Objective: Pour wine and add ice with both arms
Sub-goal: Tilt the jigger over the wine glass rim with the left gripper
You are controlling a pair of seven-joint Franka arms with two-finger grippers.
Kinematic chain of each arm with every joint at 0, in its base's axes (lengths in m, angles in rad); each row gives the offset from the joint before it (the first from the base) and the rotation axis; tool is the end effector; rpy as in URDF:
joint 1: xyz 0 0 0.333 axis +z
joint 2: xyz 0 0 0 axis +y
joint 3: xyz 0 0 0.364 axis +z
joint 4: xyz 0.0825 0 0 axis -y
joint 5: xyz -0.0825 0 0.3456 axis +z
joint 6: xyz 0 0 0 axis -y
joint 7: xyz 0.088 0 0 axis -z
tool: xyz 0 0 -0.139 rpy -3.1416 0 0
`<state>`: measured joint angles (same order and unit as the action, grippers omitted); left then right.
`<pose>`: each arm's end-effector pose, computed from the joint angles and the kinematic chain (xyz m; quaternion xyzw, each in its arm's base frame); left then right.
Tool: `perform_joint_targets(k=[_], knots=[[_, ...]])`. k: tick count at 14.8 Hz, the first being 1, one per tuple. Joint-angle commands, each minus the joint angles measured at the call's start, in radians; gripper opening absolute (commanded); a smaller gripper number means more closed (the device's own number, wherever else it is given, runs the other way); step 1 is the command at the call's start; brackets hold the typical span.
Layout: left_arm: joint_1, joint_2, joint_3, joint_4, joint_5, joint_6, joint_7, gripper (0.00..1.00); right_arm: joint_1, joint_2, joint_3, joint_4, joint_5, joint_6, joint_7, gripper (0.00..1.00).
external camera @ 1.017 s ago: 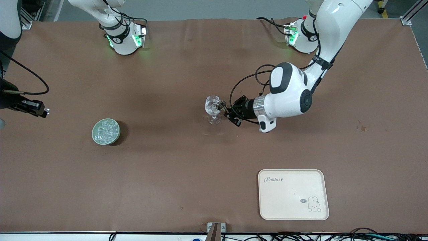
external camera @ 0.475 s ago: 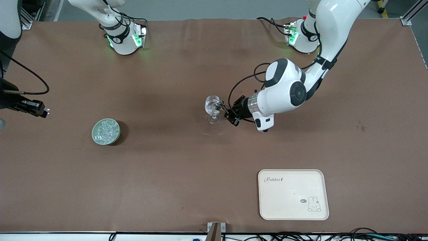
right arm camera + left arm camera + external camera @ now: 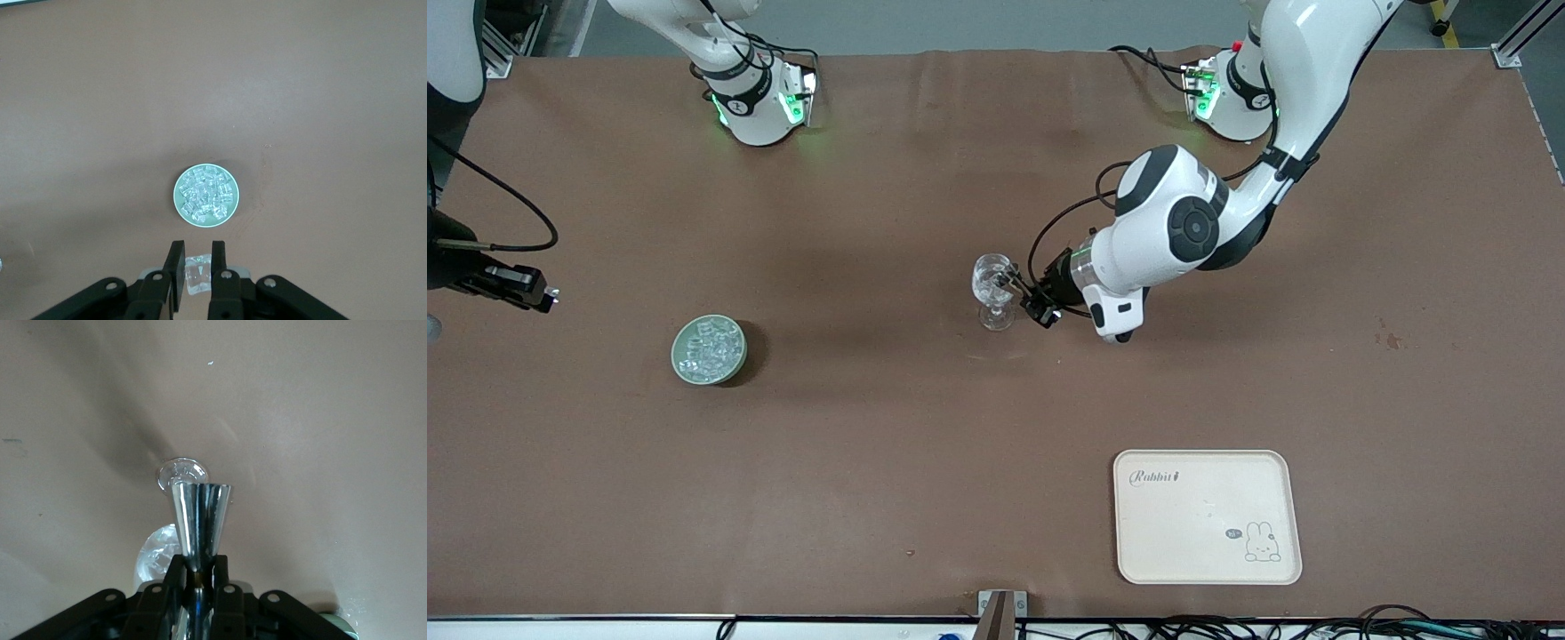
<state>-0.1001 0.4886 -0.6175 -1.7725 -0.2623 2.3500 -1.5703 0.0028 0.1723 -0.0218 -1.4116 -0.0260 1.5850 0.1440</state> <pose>0.5252 -0.4025 0.3831 0.8251 0.5088 -0.1797 0.1673 0.5783 -0.0133 0.6166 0.9966 -0.0811 0.0015 0.0148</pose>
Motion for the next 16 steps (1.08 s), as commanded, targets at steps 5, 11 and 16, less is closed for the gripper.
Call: perform_joint_targets(k=[5, 11, 16], knots=[[0.002, -0.001, -0.024, 0.013, 0.032, 0.003, -0.045, 0.0, -0.004, -0.008, 0.005, -0.009, 0.006, 0.006, -0.011, 0.04], [-0.003, -0.001, -0.028, 0.013, 0.152, -0.003, -0.109, 0.0, -0.004, -0.008, 0.005, -0.009, 0.006, 0.006, -0.011, 0.04], [-0.003, -0.002, -0.042, 0.008, 0.176, -0.006, -0.123, 0.0, -0.004, -0.008, 0.005, -0.009, 0.006, 0.006, -0.011, 0.04]])
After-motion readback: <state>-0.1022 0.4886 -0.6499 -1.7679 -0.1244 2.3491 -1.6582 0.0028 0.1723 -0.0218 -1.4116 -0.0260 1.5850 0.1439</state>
